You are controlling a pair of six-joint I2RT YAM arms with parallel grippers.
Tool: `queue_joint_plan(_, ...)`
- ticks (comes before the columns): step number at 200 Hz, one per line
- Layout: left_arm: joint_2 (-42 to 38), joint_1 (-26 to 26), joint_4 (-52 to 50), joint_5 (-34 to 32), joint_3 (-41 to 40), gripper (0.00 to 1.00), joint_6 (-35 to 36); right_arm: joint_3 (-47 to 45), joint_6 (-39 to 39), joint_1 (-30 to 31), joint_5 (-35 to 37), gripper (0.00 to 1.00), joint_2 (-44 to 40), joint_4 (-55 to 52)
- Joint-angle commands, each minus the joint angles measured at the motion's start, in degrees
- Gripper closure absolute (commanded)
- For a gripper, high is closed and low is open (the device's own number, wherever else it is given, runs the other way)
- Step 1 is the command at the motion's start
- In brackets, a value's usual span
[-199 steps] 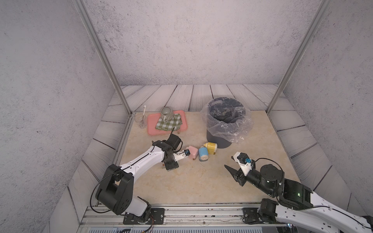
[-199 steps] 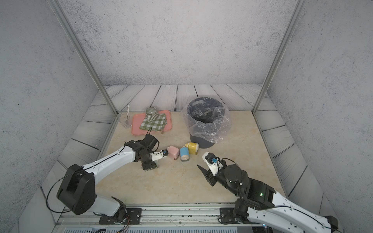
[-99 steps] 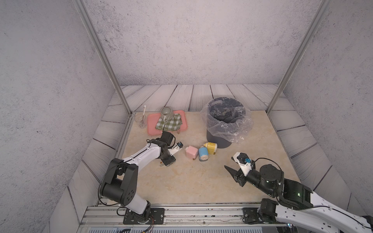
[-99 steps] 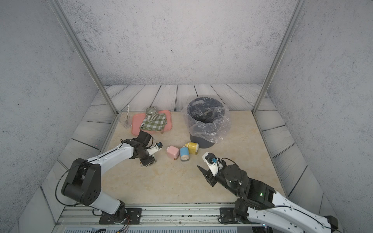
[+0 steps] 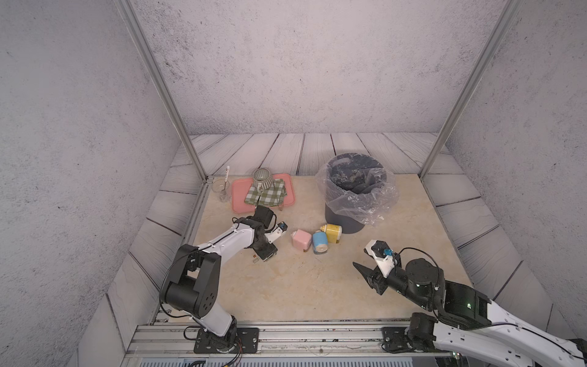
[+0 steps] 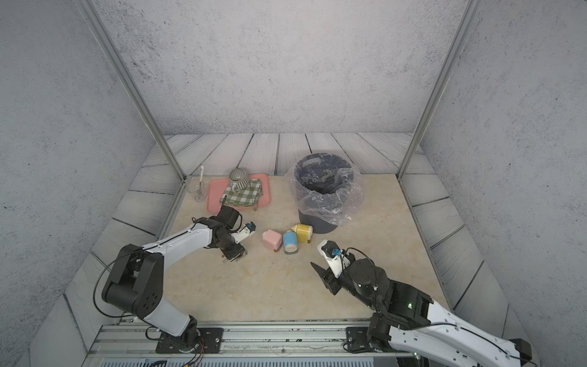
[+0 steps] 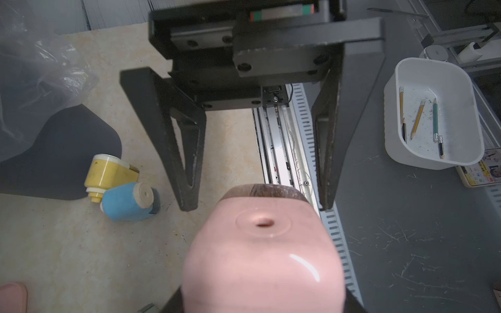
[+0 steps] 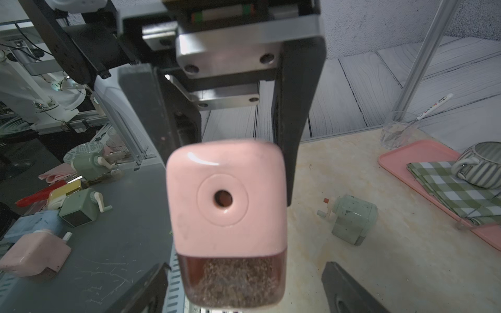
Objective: Take out the pencil sharpener tray and clean the shavings
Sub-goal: Place the pencil sharpener at the center of the board.
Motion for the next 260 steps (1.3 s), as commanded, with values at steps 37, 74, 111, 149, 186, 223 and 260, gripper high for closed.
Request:
queue_joint_plan(37,-3.5,0.7,2.1,-4.2,-1.2,0.01,-1.9,1.5,1.3,-0.1,-0.2,0.44,0.1,-1.3)
queue_joint_plan(74,-8.0,0.9,1.9,-5.3,-1.1,0.01,-2.3,1.1,1.5,-0.1,-0.6,0.44,0.3,-0.9)
queue_joint_plan(111,-14.0,0.9,0.1,6.4,-0.4,0.01,6.1,0.6,1.4,-0.1,-1.2,0.44,0.6,-0.3)
queue_joint_plan(149,-18.5,0.7,0.9,26.0,-1.2,0.01,21.3,0.1,0.6,0.0,-1.3,0.45,0.1,0.6)
queue_joint_plan(186,-8.1,-0.8,-12.5,27.3,12.0,0.0,35.0,0.2,0.5,-0.1,-1.2,0.45,0.1,0.3)
queue_joint_plan(223,1.5,-3.3,-15.5,23.8,20.4,0.01,44.5,0.4,0.9,-0.1,-1.9,0.45,0.3,-0.4)
queue_joint_plan(260,8.0,-6.0,-10.1,20.4,20.8,0.01,50.8,0.4,2.5,0.0,-4.3,0.45,0.4,-1.2)
